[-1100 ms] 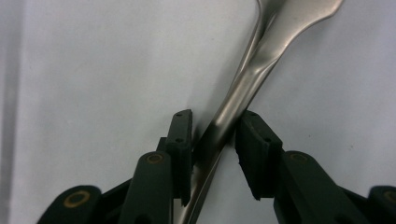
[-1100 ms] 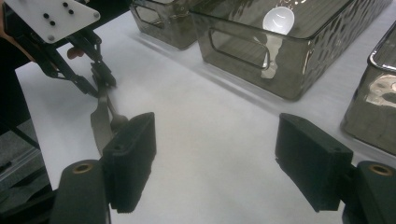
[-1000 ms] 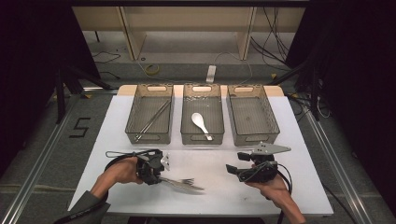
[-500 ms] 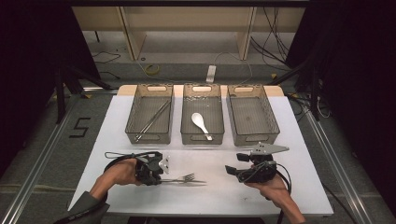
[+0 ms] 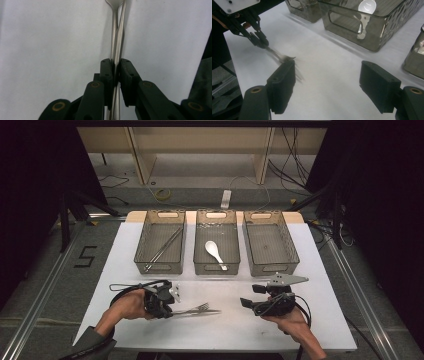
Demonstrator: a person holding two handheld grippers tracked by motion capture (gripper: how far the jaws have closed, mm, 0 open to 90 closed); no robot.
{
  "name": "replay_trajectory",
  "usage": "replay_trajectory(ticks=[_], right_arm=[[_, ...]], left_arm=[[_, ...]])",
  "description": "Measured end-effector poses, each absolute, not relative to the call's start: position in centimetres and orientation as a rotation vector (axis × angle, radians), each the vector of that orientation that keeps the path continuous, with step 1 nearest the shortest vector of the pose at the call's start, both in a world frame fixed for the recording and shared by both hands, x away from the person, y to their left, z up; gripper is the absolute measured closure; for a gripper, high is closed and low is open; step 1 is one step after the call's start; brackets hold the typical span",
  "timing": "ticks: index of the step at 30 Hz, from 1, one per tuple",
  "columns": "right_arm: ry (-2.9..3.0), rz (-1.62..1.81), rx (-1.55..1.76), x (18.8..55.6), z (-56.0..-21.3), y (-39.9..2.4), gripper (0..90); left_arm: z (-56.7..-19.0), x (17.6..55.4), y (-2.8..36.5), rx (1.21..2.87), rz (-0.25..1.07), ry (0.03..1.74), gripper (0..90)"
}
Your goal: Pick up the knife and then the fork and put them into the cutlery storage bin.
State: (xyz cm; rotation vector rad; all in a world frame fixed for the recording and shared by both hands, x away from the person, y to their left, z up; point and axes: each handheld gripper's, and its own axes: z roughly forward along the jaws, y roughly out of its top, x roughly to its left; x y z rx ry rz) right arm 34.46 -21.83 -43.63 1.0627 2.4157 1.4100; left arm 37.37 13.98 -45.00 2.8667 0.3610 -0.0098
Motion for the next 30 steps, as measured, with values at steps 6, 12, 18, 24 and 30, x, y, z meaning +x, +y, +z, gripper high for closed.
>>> replay_trajectory(ticks=[6,12,18,24,30], right_arm=[[2.419,1.413,1.061,34.46,-43.66,-21.71,29.9],[2.422,1.412,1.062,34.48,-43.67,-21.68,29.9],[2.425,1.413,1.065,34.49,-43.67,-21.66,29.9],[2.425,1.415,1.066,34.51,-43.68,-21.66,30.3],[2.427,1.415,1.062,34.53,-43.69,-21.63,30.2]], left_arm=[[-44.95,37.44,14.01,2.869,-0.027,0.378,80.5],[-45.1,37.42,13.87,2.905,-0.05,0.396,80.4],[-45.33,37.3,13.53,2.939,-0.046,0.408,80.3],[-45.02,37.17,13.56,2.955,-0.04,0.388,82.9],[-44.58,37.13,13.55,2.914,-0.057,0.434,83.3]])
